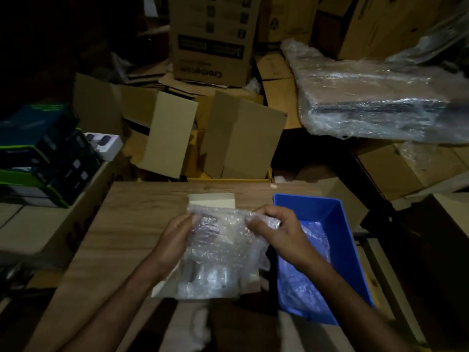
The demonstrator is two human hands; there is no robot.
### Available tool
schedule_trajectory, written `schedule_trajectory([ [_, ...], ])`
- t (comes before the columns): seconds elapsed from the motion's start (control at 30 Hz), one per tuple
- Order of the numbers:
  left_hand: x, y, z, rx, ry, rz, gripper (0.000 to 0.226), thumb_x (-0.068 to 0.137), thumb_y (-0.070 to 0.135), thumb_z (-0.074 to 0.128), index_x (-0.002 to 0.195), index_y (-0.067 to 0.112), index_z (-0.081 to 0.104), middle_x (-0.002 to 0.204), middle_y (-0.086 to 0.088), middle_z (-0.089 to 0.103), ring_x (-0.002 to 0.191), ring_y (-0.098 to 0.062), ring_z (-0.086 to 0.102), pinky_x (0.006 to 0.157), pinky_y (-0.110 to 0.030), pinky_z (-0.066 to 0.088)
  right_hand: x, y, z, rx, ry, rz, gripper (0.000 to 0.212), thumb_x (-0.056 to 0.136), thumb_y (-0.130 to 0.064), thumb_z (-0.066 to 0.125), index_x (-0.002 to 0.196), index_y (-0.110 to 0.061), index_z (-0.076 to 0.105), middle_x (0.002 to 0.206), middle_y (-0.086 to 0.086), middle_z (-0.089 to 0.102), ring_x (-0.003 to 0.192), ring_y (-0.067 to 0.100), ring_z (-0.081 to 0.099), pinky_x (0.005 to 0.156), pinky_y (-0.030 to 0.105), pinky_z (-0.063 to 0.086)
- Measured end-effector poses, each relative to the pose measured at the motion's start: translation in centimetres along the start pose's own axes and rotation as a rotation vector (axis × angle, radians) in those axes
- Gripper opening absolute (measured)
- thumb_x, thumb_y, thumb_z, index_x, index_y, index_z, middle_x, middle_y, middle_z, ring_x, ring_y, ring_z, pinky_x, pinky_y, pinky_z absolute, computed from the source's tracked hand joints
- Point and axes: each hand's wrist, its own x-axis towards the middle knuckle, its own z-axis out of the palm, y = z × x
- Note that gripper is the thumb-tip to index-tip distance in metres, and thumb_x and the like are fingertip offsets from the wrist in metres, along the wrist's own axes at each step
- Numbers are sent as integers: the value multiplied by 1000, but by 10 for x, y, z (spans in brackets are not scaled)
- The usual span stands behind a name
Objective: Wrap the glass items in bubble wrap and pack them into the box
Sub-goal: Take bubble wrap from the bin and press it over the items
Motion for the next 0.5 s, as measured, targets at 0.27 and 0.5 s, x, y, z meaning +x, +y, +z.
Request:
schedule_trajectory([
  [0.27, -4, -40, -9, -451, 70, -544, 33, 95, 21, 62, 113, -6, 69, 92, -19, 72, 77, -30, 71, 66, -34, 61, -27, 32, 43, 666, -110, 681, 71, 69, -32, 93, 129, -9, 65, 118, 13, 74, 102, 25, 74, 77, 35, 62],
  [0.5, -18, -65, -33, -494, 85, -700, 19, 92, 10, 57, 97, -3, 70, 72, -15, 69, 53, -24, 67, 48, -28, 58, -29, 46, 62, 620, -40, 847, 44, 91, -48, 69, 116, -11, 74, 115, 11, 75, 110, 27, 70, 110, 48, 46],
])
